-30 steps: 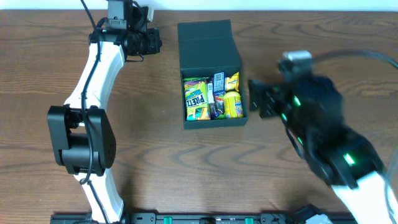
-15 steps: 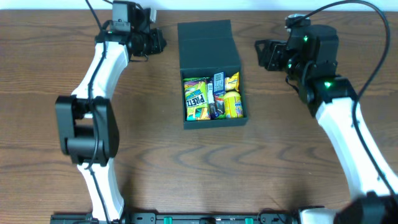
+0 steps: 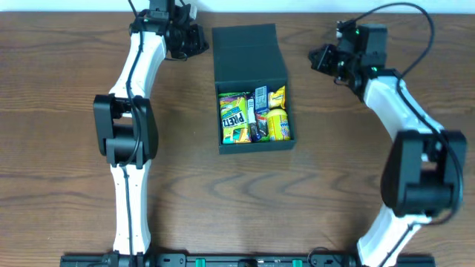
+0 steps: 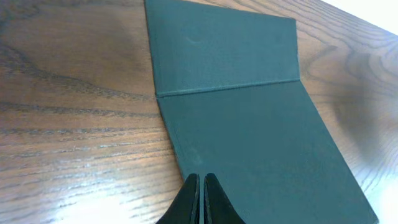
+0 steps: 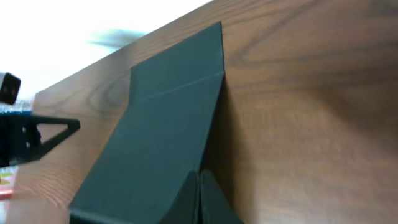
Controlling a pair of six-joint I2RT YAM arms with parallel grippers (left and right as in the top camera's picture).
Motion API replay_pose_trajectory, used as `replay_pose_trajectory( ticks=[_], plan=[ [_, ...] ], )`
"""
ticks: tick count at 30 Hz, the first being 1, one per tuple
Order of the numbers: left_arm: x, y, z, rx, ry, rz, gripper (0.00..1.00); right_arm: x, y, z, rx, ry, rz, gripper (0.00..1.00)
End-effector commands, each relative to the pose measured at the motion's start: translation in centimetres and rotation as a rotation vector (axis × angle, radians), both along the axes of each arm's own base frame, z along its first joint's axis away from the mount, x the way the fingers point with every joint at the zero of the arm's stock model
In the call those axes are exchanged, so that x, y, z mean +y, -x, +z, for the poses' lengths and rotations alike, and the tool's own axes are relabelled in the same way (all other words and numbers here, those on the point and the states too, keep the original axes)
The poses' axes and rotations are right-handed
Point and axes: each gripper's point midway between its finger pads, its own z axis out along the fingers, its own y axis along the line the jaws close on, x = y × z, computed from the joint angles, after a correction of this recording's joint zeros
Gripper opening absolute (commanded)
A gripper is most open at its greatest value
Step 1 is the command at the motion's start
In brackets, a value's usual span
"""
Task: Pack container
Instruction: 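Raise the right arm and bring both grippers behind the lid, then push the lid forward with both grippers to fold it shut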
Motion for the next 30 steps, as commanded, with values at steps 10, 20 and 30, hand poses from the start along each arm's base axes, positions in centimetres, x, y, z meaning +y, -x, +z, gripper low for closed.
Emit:
replay_pose_trajectory(
  ticks=[10, 20, 30],
  plan=[
    [-0.4, 1.6, -3.7, 0.153, 0.035, 0.013, 0.06, 2.1, -2.9, -5.4, 0.159, -0.141, 0.056, 0.02],
    [-1.5, 3.2, -5.6, 0.256, 0.104, -0.007, 0.06, 4.8, -1.6, -8.7, 0.236, -0.159, 0.114, 0.02],
    [-3.5, 3.6, -5.3, 0.249, 0.122, -0.045, 0.06, 5.7, -1.3, -8.7, 0.241, -0.163, 0.132, 0.02]
  ],
)
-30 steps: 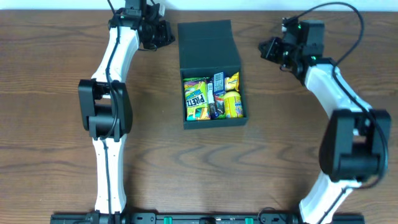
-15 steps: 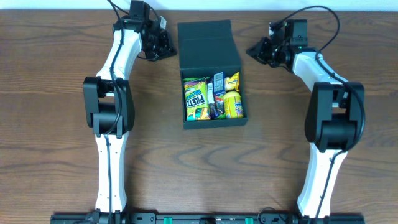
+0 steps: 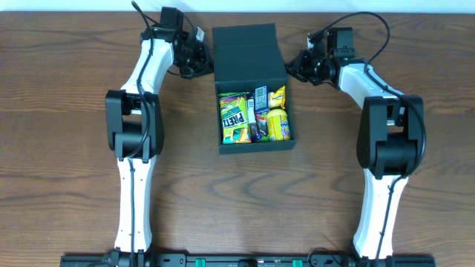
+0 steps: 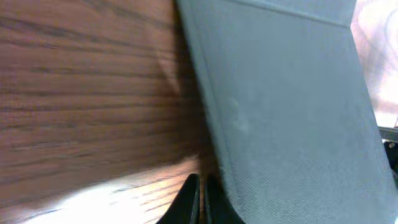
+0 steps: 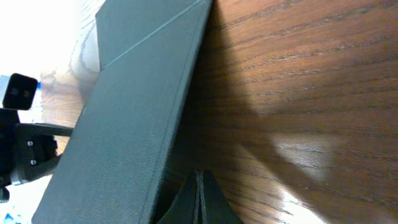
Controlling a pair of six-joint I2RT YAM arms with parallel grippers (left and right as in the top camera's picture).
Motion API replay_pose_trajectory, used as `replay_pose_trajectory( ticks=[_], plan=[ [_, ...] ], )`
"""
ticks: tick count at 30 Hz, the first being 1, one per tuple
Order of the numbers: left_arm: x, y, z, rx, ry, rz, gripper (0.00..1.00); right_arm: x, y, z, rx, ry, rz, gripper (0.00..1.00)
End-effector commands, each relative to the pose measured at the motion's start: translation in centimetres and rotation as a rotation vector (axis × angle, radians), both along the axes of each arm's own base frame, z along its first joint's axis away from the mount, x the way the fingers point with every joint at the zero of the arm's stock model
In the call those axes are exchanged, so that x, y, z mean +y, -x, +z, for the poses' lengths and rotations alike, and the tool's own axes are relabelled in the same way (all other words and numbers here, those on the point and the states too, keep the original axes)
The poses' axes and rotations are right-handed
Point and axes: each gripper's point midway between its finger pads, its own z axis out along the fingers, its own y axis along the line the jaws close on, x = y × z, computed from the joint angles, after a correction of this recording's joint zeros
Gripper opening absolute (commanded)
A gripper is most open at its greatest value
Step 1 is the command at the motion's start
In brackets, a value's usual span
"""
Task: Pack container
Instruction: 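Push the lid forward with both grippers to fold it shut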
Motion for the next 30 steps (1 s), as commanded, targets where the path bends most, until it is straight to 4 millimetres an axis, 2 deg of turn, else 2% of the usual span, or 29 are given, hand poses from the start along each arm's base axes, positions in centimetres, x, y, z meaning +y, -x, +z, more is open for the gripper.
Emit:
replay_pose_trajectory(
  ticks=[1, 8, 13, 17, 19, 30],
  plan=[
    [-1.2, -0.1, 0.4, -0.007, 0.029, -0.017, 0.06, 0.8, -0.2, 0.5, -0.004, -0.030, 0.019, 0.01],
    [-1.5, -0.2, 1.4, -0.020, 0.056, -0.027, 0.06, 2.1, -0.5, 2.6, -0.082, -0.126, 0.093, 0.01],
    [-1.3, -0.6, 3.5, -0.075, 0.055, -0.038, 0.06, 2.4, -0.8, 4.7, -0.161, -0.207, 0.153, 0.01],
    [-1.4, -1.1, 6.1, -0.140, 0.058, -0.050, 0.06, 2.8, -0.8, 7.6, -0.278, -0.298, 0.245, 0.01],
    [-1.4, -1.3, 7.5, -0.185, 0.056, -0.067, 0.06, 3.0, -0.6, 8.4, -0.298, -0.328, 0.275, 0.01],
    [-0.9, -1.4, 15.0, -0.389, 0.009, -0.116, 0.06, 3.8, 1.3, 9.8, -0.290, -0.428, 0.379, 0.02]
  ],
)
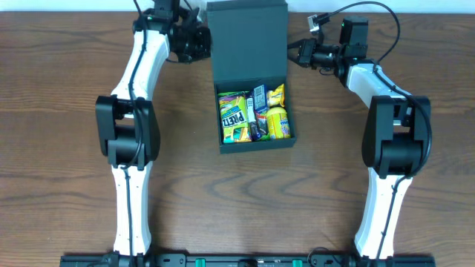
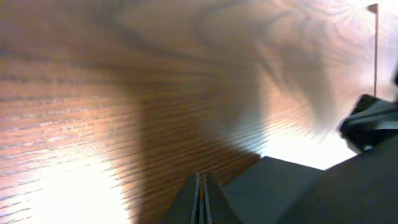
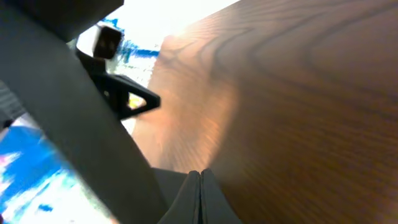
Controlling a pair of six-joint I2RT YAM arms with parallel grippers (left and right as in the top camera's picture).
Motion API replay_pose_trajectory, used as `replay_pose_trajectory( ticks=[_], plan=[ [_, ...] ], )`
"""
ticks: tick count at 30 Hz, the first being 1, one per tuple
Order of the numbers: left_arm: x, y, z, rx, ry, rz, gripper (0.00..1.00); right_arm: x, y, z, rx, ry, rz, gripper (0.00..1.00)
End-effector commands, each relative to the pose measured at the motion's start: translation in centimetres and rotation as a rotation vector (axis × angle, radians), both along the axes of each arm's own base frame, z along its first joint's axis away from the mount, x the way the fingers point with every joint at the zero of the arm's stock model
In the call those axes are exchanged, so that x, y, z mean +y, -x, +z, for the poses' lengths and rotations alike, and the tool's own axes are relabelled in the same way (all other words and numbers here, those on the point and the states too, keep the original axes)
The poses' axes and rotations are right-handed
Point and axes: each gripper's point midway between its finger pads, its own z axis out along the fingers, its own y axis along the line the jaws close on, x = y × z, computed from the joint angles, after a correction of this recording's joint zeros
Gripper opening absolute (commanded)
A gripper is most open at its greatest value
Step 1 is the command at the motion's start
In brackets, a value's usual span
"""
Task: Pack container
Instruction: 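Push the lid forward with both grippers to fold it shut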
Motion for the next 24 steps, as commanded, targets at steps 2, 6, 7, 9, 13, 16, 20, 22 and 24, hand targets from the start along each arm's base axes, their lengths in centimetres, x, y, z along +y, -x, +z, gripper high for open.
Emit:
replay_pose_trajectory(
  ticks=[2, 6, 7, 9, 13, 16, 20, 22, 24],
  plan=[
    [-0.4, -0.2, 7.6, -0.188, 0.004, -0.043, 0.06, 1.5, 1.6, 1.6, -0.007, -0.077, 0.117, 0.01],
    [-0.4, 0.2, 10.1, -0.238, 0.006, -0.047, 0.06, 1.6, 1.9, 1.8, -0.007, -0.089, 0.135, 0.01],
    [-0.4, 0.3, 10.8, -0.252, 0.006, -0.050, 0.06, 1.6, 1.9, 1.9, -0.008, -0.092, 0.140, 0.01],
    [-0.3, 0.6, 12.0, -0.271, 0.008, -0.050, 0.06, 1.7, 2.2, 2.0, -0.014, -0.100, 0.155, 0.01],
    [-0.2, 1.5, 13.9, -0.318, -0.007, -0.077, 0.06, 1.7, 2.2, 2.1, -0.014, -0.102, 0.157, 0.01],
    [-0.1, 2.1, 15.0, -0.340, -0.016, -0.092, 0.06, 1.7, 2.3, 2.0, -0.004, -0.105, 0.160, 0.01],
    [0.0, 3.1, 15.8, -0.338, -0.025, -0.107, 0.06, 1.7, 2.8, 1.4, 0.034, -0.102, 0.162, 0.01],
    [0.1, 3.7, 16.0, -0.334, -0.033, -0.117, 0.06, 1.7, 3.1, 1.0, 0.066, -0.100, 0.164, 0.01],
    [0.2, 4.2, 16.3, -0.334, -0.042, -0.125, 0.06, 1.8, 3.5, 0.6, 0.087, -0.095, 0.168, 0.01]
  ],
)
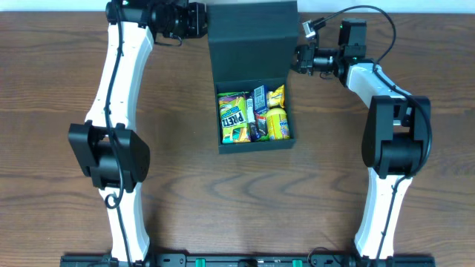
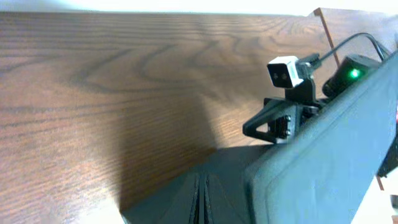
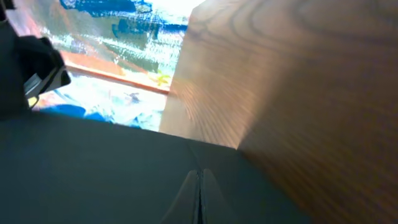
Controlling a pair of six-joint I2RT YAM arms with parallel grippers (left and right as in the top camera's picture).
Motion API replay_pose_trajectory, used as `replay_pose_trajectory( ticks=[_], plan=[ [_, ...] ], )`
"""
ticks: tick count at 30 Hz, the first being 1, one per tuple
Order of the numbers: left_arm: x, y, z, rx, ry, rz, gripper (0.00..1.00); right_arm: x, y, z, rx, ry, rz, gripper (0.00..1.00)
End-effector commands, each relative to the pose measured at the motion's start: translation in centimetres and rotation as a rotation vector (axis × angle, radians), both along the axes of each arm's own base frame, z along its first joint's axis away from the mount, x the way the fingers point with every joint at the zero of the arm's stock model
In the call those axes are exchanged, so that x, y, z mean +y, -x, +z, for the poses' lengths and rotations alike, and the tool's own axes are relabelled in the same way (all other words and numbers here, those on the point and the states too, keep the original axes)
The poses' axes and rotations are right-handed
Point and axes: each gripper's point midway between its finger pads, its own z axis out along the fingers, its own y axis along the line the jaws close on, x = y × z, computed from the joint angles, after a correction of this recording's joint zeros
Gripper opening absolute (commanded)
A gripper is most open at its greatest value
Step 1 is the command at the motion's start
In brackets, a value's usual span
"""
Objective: Pack container
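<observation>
A dark green box (image 1: 256, 144) stands mid-table, filled with snack packets (image 1: 254, 113). Its hinged lid (image 1: 251, 37) is lifted off the table and tilted up at the back. My left gripper (image 1: 200, 18) is shut, at the lid's left edge near its far corner. My right gripper (image 1: 300, 58) is shut, at the lid's right edge. In the left wrist view the closed fingers (image 2: 203, 198) lie against dark board, with the lid (image 2: 329, 155) rising on the right. In the right wrist view the closed fingers (image 3: 199, 196) rest on the lid's dark surface (image 3: 93, 168).
Bare wooden tabletop (image 1: 67, 111) lies to the left, right and front of the box. The table's far edge runs just behind the raised lid. The right arm's wrist camera (image 2: 285, 71) shows beyond the lid in the left wrist view.
The lid has tipped further up. My left gripper has moved toward the table's far edge, staying at the lid's left side. The right gripper stays at the right edge.
At first the lid lay flat on the table behind the box, both shut grippers a little way off at its sides. Then both were at the lid's side edges. After that the lid was raised off the table, and now it stands steeper.
</observation>
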Motion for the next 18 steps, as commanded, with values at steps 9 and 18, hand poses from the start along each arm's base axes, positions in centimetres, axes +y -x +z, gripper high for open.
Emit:
replay_pose_trajectory(
  ticks=[9, 18],
  plan=[
    [0.6, 1.9, 3.6, -0.078, -0.056, -0.026, 0.06, 0.8, 1.8, -1.1, 0.034, 0.017, 0.054, 0.02],
    [1.2, 2.9, 2.4, -0.011, -0.092, -0.008, 0.06, 0.1, 0.7, -1.9, 0.022, 0.102, -0.014, 0.02]
  ],
)
